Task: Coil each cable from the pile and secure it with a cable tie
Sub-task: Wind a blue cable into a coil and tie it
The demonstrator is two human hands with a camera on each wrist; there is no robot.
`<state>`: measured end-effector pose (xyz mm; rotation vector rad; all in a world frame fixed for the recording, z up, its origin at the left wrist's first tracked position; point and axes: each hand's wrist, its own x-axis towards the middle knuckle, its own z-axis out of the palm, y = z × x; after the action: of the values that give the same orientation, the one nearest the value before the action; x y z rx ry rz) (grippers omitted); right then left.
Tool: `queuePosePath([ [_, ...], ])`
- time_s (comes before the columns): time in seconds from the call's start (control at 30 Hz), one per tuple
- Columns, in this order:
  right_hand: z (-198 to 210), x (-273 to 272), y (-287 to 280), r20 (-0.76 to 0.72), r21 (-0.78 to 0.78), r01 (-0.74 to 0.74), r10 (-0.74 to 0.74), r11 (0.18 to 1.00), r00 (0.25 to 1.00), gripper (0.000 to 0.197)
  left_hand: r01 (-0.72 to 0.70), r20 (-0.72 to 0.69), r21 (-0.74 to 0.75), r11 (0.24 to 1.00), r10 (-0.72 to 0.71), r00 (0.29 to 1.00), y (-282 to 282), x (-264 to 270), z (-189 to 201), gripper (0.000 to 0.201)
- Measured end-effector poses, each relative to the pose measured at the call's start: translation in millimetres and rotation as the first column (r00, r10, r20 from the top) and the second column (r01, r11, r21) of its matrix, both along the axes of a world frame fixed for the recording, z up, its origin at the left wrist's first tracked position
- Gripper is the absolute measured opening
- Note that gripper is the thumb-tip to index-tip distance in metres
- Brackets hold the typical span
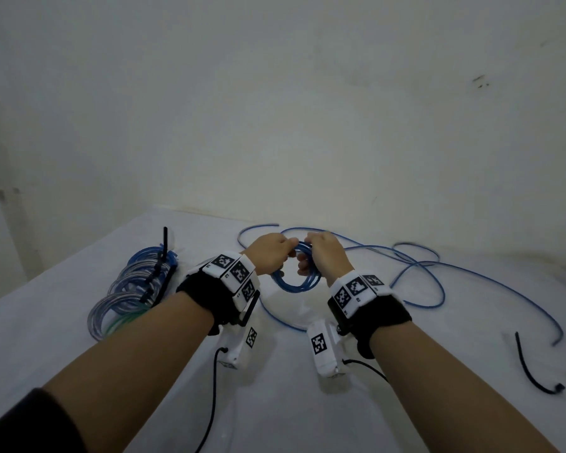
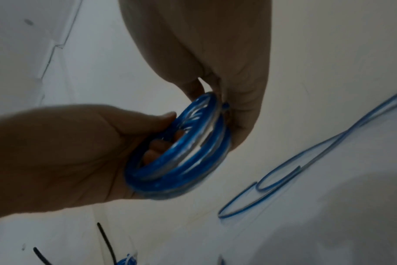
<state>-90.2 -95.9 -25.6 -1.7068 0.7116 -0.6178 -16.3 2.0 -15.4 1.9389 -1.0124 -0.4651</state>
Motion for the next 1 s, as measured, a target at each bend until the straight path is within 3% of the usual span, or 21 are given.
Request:
queuePosePath([
  [0.13,8,-50,-28,-0.079,-0.07,0.035,-0.04,0.997,0.996,0.027,-0.014,-0.183,-0.151,0.988,-0.014,0.983,-19,-21,-3,0.034],
  [0.27,8,-124,-75,-0.255,-0.179,0.059,-0.105,0.982,0.961,0.02,-0.001,-0.253,-0.224,0.975,-0.057,0.966,-48,-46,-7,0.032],
  [0.4,5,-206,-117,-0.492,-0.303,0.081,-0.229,0.95,0.84,0.021,0.052,-0.287,-0.256,0.965,-0.127,0.95,-82,-80,-9,0.031],
  [0.6,-6,-298,-147,-0.723,-0.377,0.102,-0.361,0.921,0.589,0.028,0.187,-0.26,-0.256,0.948,-0.254,0.931,-122,-137,-10,0.031],
  [0.77,-20,-318,-152,-0.797,-0.352,0.048,-0.327,0.935,0.507,0.045,0.262,-0.214,-0.229,0.938,-0.311,0.926,-144,-166,-14,0.032],
  [1.0,-31,-307,-161,-0.834,-0.377,-0.082,-0.3,0.923,0.463,0.016,0.266,-0.212,-0.223,0.938,-0.313,0.926,-153,-174,-16,0.031],
])
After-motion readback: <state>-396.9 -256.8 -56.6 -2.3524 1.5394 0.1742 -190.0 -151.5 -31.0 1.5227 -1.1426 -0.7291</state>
